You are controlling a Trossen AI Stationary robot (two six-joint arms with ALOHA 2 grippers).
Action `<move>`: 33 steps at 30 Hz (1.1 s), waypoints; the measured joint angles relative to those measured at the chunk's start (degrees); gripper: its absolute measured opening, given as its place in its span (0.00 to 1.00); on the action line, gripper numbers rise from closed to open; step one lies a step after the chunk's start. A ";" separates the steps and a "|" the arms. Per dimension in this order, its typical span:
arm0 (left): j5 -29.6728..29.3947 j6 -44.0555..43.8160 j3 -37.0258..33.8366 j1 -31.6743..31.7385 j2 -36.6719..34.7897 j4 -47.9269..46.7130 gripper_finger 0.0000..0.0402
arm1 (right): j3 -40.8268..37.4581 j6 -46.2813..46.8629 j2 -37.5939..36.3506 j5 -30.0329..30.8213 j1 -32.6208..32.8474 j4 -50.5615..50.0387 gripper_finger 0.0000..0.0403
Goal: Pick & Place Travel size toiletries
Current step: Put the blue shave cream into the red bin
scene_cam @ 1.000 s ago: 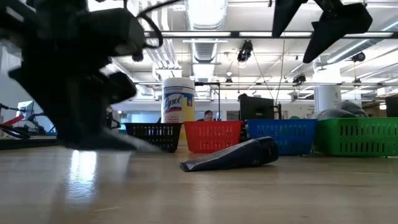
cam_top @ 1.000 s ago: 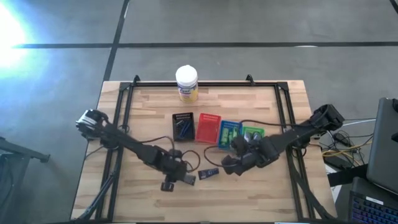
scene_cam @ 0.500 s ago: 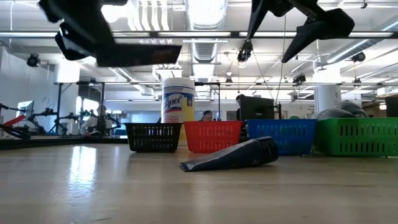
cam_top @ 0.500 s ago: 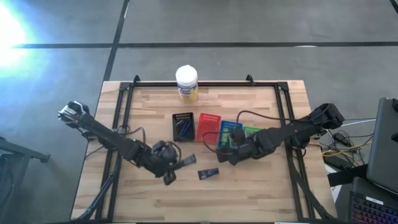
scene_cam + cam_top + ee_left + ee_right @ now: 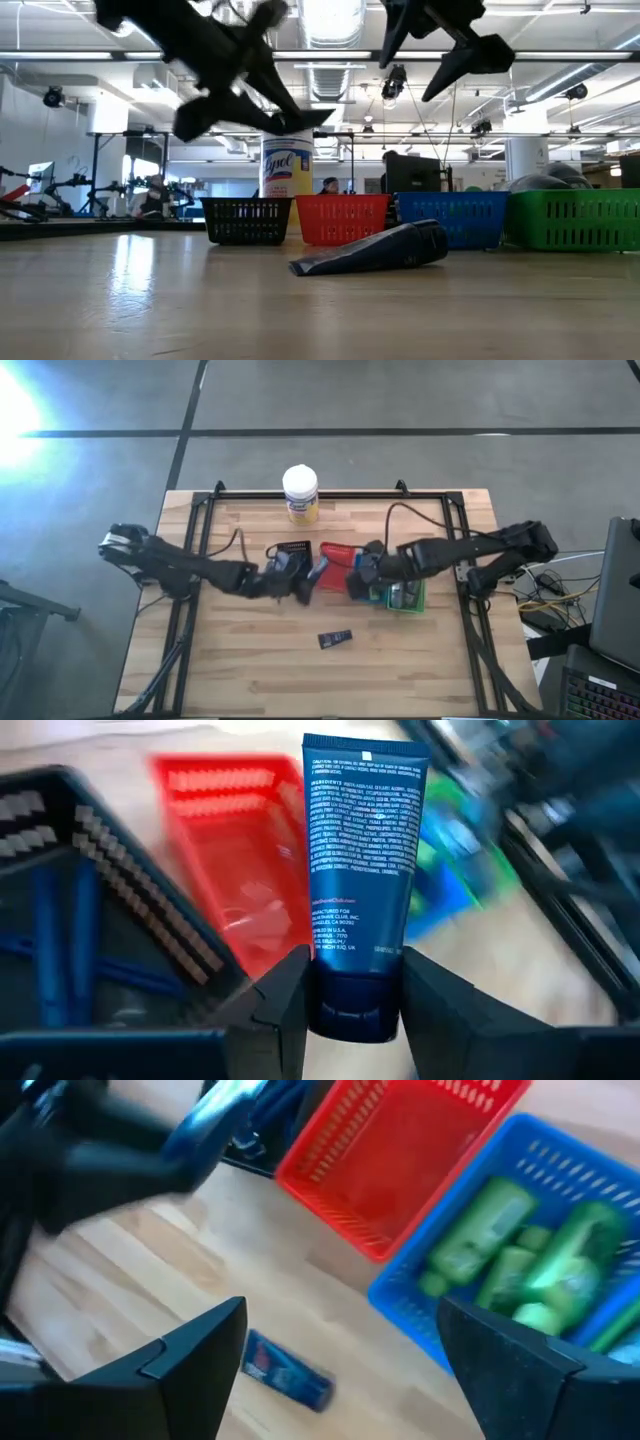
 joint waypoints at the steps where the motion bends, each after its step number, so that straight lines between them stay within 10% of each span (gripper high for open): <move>1: 0.02 -0.99 0.15 1.49 1.05 0.52 0.32 | 0.00 -1.55 -0.26 -0.66 -1.05 -0.80 0.80; 16: 5.18 -6.29 9.44 9.36 15.39 2.16 0.32 | -0.56 -23.59 -1.20 -9.64 -18.22 -1.84 0.77; 33: 4.94 -13.15 14.52 9.83 22.52 -1.90 0.48 | -0.58 -26.34 -1.50 -11.18 -19.20 -4.34 0.66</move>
